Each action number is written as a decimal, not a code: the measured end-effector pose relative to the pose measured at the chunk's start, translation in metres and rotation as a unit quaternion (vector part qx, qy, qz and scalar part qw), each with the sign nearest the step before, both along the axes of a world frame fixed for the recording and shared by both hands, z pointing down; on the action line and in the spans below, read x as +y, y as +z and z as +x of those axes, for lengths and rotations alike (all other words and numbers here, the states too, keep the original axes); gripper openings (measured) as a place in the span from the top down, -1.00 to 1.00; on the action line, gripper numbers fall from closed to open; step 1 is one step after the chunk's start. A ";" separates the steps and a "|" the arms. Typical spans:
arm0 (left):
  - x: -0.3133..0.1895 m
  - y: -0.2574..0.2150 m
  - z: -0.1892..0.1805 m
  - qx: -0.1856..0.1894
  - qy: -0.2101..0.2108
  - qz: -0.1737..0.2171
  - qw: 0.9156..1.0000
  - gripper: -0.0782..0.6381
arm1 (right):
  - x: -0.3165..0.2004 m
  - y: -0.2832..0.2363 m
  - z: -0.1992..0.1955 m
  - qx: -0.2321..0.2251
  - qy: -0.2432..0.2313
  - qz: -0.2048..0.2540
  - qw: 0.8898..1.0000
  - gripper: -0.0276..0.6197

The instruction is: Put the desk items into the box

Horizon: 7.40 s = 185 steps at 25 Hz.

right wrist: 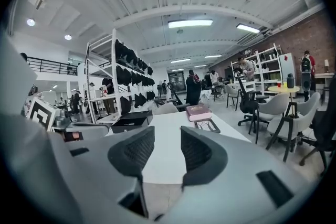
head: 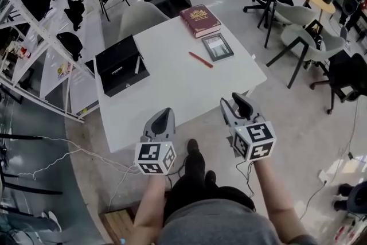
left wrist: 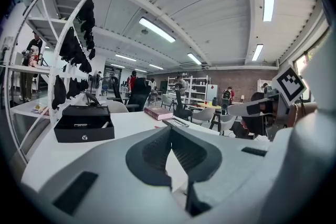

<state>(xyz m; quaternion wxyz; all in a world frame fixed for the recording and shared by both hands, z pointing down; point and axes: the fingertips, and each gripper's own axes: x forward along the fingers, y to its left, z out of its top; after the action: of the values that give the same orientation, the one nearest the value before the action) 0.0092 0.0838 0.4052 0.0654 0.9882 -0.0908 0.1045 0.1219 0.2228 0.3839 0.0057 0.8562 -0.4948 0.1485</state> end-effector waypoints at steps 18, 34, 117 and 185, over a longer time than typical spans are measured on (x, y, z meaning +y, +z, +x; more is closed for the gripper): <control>-0.091 0.023 0.085 -0.024 0.026 -0.019 0.999 0.76 | -0.117 0.028 0.090 -0.006 -0.011 -0.056 0.998 0.41; -0.137 0.039 0.124 -0.026 0.049 -0.056 0.997 0.76 | -0.161 0.059 0.130 -0.003 -0.016 -0.144 0.989 0.45; -0.206 0.039 0.080 -0.063 -0.225 -0.043 0.971 0.76 | -0.299 0.058 0.117 -0.064 -0.344 -0.197 0.916 0.75; -0.327 0.066 -0.104 -0.033 -0.349 -0.103 0.931 0.76 | -0.482 0.174 -0.057 0.060 -0.469 -0.441 0.763 0.75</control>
<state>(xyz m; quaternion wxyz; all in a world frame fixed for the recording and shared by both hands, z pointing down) -0.0947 -0.2430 0.4714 0.1957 0.8781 -0.4210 0.1159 0.0645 -0.2594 0.5583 0.4814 0.4280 -0.7129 0.2773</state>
